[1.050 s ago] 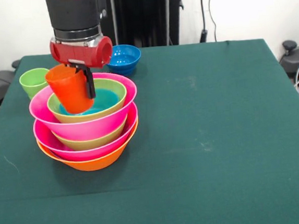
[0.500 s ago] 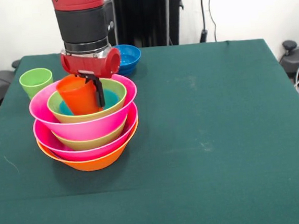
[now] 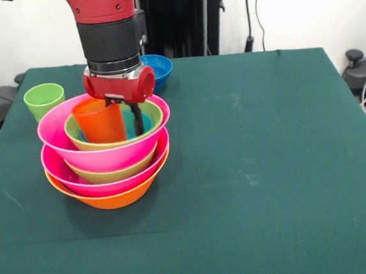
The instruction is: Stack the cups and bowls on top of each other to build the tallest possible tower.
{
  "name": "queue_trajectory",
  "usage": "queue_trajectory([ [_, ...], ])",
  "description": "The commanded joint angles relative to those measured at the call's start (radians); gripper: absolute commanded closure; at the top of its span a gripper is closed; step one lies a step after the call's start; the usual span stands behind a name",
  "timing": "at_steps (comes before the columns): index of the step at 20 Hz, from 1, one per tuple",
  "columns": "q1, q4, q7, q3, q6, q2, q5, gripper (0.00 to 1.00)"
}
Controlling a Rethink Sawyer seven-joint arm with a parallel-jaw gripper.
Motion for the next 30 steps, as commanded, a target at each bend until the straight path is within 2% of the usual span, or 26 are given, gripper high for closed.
queue_trajectory([
  [1,0.064,-0.032,-0.007,0.018,-0.059,0.012,-0.061,0.0],
  [2,0.07,-0.034,-0.011,0.011,-0.026,0.005,-0.054,0.0],
  [4,0.083,-0.027,0.006,-0.007,-0.037,-0.01,-0.057,0.0],
  [14,0.066,0.036,-0.005,0.007,-0.026,-0.059,-0.041,0.0],
  [23,0.022,0.131,-0.081,0.038,0.124,-0.244,0.014,0.0],
  [25,0.015,0.138,-0.094,0.042,0.15,-0.265,0.021,0.0],
  [30,-0.012,0.193,-0.131,0.059,0.247,-0.379,0.078,0.0],
])
